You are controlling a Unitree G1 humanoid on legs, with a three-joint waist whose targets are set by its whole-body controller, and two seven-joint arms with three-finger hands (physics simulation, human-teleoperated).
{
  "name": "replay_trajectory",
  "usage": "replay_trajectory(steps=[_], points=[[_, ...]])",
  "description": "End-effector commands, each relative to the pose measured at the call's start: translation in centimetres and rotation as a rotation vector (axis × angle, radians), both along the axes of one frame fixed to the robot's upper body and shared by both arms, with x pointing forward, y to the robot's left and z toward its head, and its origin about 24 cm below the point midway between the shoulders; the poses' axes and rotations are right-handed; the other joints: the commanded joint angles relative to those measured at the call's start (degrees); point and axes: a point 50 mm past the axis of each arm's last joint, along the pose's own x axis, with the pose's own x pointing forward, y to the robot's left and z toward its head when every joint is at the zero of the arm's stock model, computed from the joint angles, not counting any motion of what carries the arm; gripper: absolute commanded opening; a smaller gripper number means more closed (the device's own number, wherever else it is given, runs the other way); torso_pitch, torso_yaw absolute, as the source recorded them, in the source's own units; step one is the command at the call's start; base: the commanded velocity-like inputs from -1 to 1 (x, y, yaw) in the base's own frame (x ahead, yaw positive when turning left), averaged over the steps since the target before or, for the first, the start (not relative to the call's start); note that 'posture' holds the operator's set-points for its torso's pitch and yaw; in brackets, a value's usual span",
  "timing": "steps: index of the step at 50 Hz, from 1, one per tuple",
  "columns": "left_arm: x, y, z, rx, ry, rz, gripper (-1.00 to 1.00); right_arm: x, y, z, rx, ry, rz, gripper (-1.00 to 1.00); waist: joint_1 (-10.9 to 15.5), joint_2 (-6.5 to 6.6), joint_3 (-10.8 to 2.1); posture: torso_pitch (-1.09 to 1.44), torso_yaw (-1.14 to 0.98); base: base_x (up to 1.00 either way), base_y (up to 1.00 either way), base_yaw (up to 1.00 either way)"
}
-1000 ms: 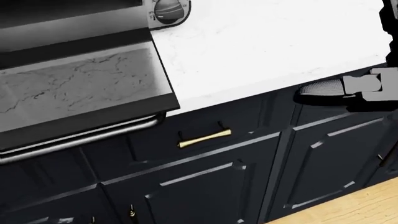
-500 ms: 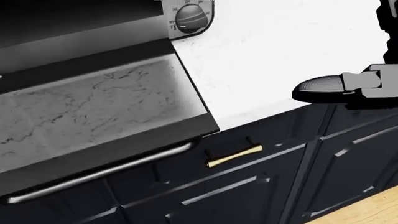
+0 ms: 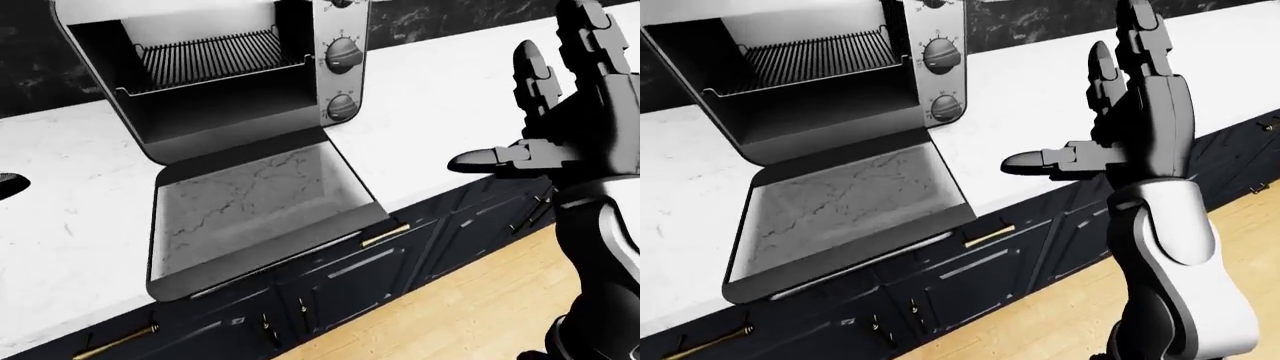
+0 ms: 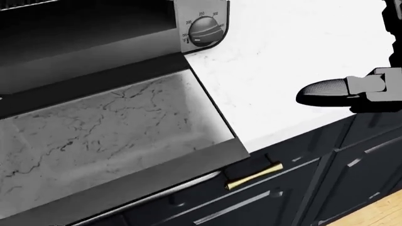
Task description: Close the toaster oven door.
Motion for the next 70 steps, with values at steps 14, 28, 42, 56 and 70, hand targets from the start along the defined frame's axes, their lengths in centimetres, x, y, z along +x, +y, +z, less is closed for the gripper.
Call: replay_trajectory(steps=[14,28,42,56,70], points=[[-0.6,-0.2,1.7,0.052,-0.059,0.011,1.00,-0.4,0.2,1.1,-0.011,-0.060,0.012,1.00,0.82,-2.68,-0.73,0.00,0.00,0.09,0.13,0.00],[-0.6,-0.1,1.8,0.055,-0.061,0.014,1.00,0.0,-0.3,1.1,-0.018,-0.067,-0.029,1.00,-0.13,0.98,-0.20,0.00,0.00,0.07,0.01,0.00],[-0.7,-0.1,1.8,0.059,-0.062,0.014,1.00,1.2,-1.4,-0.1,0.100,0.037,-0.090,1.00,0.55,-1.22,-0.93,0.00,0.00,0.00,0.00,0.00],[-0.7,0.0,1.9,0.060,-0.063,0.017,1.00,0.8,-1.8,0.5,0.133,0.007,-0.097,1.00,1.70,-0.96,-0.81,0.00,0.00,0.00,0.00,0.31],[-0.7,0.0,2.0,0.060,-0.065,0.017,1.00,0.9,-2.1,1.0,0.154,0.005,-0.133,1.00,2.58,-7.46,0.06,0.00,0.00,0.00,0.00,1.00]])
